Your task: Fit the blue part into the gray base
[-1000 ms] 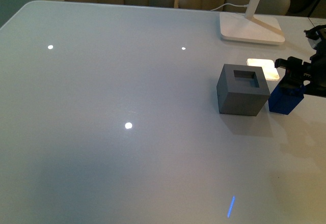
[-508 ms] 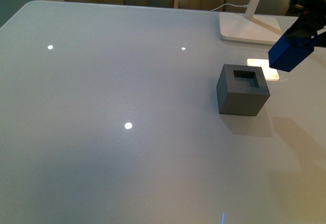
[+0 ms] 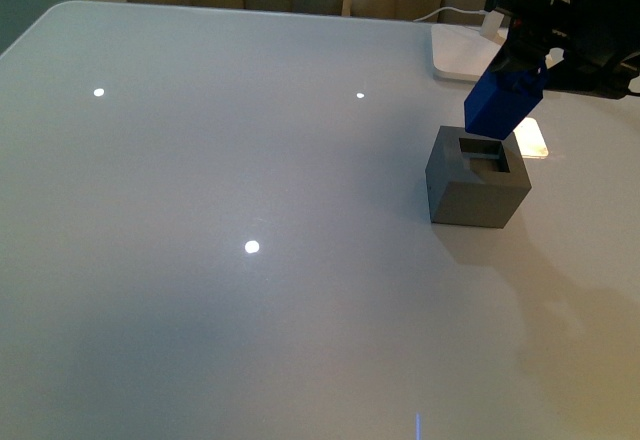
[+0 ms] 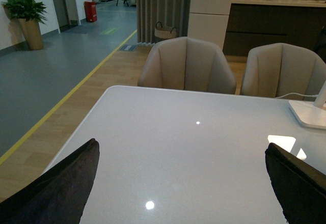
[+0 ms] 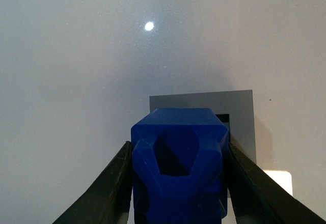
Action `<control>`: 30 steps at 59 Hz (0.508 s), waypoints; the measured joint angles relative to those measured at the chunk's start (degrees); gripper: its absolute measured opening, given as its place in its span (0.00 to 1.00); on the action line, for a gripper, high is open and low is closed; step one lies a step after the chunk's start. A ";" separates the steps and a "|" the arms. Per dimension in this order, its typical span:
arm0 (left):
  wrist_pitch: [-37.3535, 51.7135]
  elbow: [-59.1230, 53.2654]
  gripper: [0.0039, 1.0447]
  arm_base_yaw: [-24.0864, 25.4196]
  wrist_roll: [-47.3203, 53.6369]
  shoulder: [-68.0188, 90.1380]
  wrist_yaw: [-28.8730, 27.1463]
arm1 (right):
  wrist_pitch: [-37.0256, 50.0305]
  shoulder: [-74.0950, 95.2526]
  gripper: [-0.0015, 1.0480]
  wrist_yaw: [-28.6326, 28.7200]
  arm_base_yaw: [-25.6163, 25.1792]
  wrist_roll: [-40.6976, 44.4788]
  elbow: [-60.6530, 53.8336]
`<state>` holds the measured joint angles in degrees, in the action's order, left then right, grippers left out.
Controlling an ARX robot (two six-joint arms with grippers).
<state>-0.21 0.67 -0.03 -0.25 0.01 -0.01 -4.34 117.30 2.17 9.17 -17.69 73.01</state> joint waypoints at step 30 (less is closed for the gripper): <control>0.00 0.00 0.93 0.00 0.02 0.00 0.00 | 0.13 0.76 0.41 -0.02 -0.70 -0.15 -0.46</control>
<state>-0.21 0.67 -0.03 -0.23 0.01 -0.01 -4.21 118.06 2.15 8.47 -17.85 72.55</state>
